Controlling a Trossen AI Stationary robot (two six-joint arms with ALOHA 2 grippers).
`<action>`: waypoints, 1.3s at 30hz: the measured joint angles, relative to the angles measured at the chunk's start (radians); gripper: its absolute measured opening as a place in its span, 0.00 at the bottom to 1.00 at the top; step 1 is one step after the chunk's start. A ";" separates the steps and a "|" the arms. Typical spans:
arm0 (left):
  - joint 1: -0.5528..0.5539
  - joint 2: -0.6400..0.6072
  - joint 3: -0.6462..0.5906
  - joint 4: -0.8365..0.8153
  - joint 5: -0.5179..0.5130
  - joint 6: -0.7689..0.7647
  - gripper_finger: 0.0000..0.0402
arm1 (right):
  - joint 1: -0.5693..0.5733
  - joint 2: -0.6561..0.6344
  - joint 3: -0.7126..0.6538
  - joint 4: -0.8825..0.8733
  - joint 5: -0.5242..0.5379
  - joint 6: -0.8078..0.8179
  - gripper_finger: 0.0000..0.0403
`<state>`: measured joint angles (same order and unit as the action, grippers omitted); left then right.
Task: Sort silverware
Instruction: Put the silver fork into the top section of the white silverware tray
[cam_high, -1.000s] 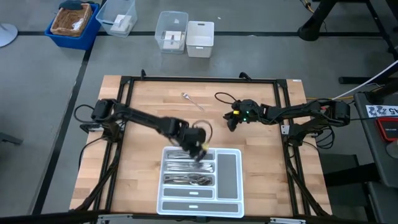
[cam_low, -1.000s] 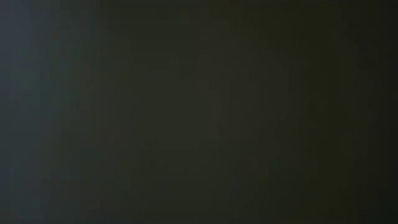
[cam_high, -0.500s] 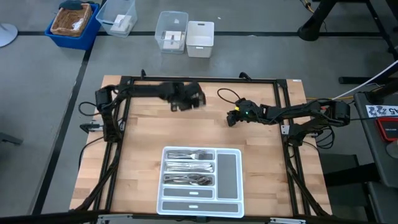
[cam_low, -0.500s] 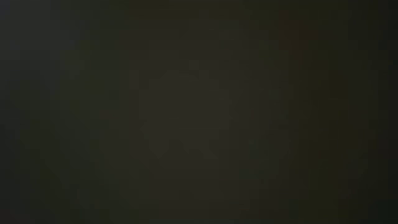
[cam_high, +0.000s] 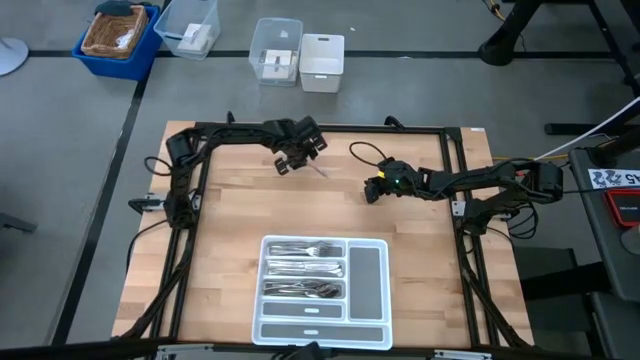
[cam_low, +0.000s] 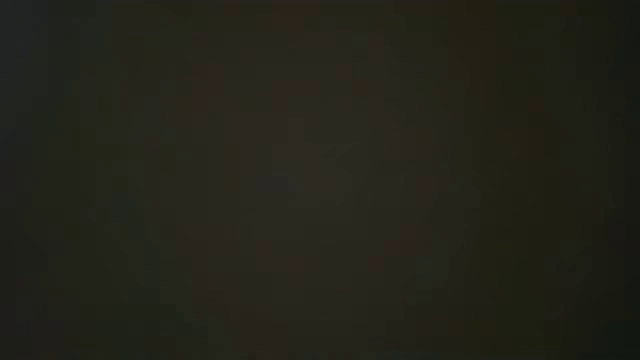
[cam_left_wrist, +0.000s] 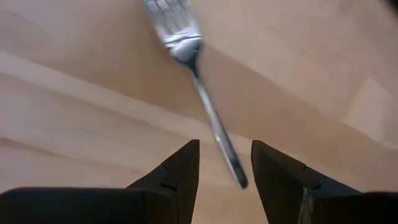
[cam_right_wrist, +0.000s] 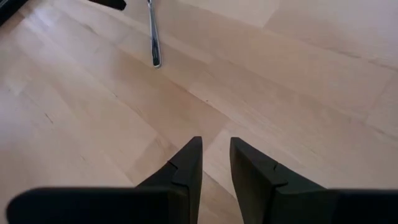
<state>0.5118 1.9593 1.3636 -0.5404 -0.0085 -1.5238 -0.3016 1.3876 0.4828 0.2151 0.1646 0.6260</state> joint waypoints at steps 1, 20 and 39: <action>0.004 0.006 0.000 -0.002 0.005 -0.010 0.33 | 0.000 0.000 0.000 -0.003 0.000 -0.002 0.21; 0.079 0.021 0.000 -0.061 -0.025 -0.095 0.33 | 0.000 0.000 0.000 -0.008 0.000 -0.005 0.21; 0.074 0.104 0.005 0.034 -0.053 -0.097 0.33 | 0.000 0.000 0.000 -0.010 -0.001 -0.010 0.21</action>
<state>0.5859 2.0628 1.3682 -0.5063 -0.0615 -1.6206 -0.3019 1.3872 0.4828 0.2048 0.1640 0.6165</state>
